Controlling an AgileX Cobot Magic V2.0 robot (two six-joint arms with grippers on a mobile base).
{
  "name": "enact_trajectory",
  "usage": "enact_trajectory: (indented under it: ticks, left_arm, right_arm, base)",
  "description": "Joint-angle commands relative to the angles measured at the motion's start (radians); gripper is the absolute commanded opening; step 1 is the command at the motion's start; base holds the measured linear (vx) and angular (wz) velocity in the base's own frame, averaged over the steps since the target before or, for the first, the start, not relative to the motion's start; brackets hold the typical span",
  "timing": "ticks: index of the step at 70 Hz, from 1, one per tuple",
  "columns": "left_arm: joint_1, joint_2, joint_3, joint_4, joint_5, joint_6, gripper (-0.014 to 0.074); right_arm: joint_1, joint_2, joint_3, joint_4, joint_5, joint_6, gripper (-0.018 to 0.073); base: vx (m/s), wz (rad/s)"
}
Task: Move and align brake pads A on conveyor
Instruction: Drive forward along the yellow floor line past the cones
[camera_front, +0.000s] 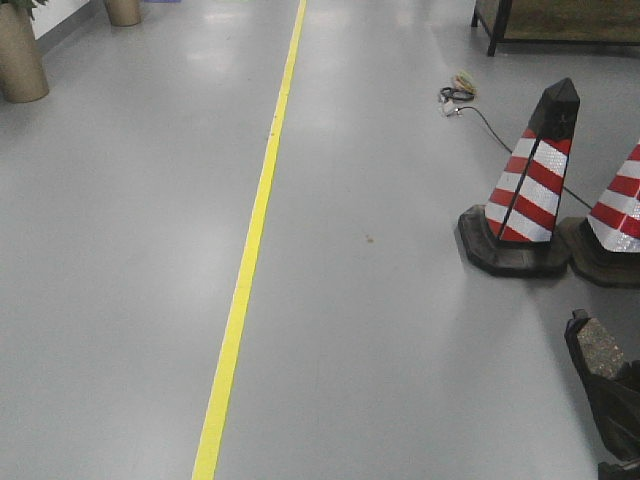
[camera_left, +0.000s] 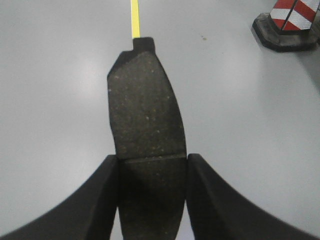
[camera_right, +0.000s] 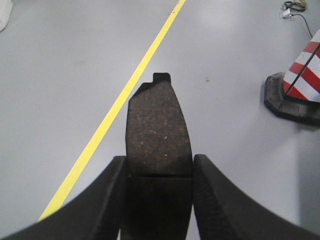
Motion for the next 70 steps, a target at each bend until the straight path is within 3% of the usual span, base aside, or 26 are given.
enact_trajectory:
  ticks: [1,70]
  left_arm:
    - [-0.006,0.005,-0.028,-0.011,-0.084,-0.004,0.0157]
    - [-0.006,0.005,-0.028,-0.011,-0.084,-0.004,0.0157]
  right_arm:
    - [-0.002,0.001,-0.032,-0.004,-0.088,-0.009,0.0100]
    - [-0.002,0.001,-0.032,-0.004,-0.088,-0.009,0.0100]
  base:
    - [0.54,-0.07]
    - [0.51,-0.09]
